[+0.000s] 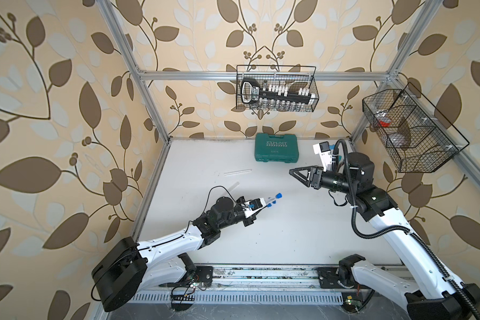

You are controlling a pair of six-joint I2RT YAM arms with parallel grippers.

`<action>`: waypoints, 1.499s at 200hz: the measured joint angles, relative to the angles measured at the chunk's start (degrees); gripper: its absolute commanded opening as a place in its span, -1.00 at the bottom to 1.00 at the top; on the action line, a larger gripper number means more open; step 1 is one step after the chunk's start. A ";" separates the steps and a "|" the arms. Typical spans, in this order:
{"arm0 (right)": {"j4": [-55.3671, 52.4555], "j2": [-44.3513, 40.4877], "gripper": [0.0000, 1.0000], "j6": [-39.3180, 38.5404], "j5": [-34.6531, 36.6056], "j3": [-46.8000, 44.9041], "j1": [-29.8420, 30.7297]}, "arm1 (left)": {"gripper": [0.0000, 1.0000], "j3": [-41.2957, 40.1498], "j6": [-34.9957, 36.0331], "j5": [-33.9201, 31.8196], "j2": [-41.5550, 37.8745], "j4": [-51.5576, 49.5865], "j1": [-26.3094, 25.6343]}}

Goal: Insert stoppers into test tubes
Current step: Insert the stopper into the test tube.

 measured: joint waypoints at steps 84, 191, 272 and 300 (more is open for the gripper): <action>13.99 2.32 0.15 30.10 -13.84 -5.97 1.81 | -1.00 -0.66 -13.49 1.66 6.69 17.68 0.00; 23.65 4.72 -0.24 38.25 -15.72 -6.29 6.69 | -1.00 -0.66 -15.08 6.45 7.26 27.06 0.00; 24.90 5.77 -0.30 38.66 -16.61 -6.34 7.19 | -1.00 -0.66 -14.99 7.82 7.26 26.71 0.00; 24.92 5.75 -0.35 37.81 -16.61 -6.38 7.19 | -1.00 -0.66 -15.02 8.09 7.23 26.38 0.00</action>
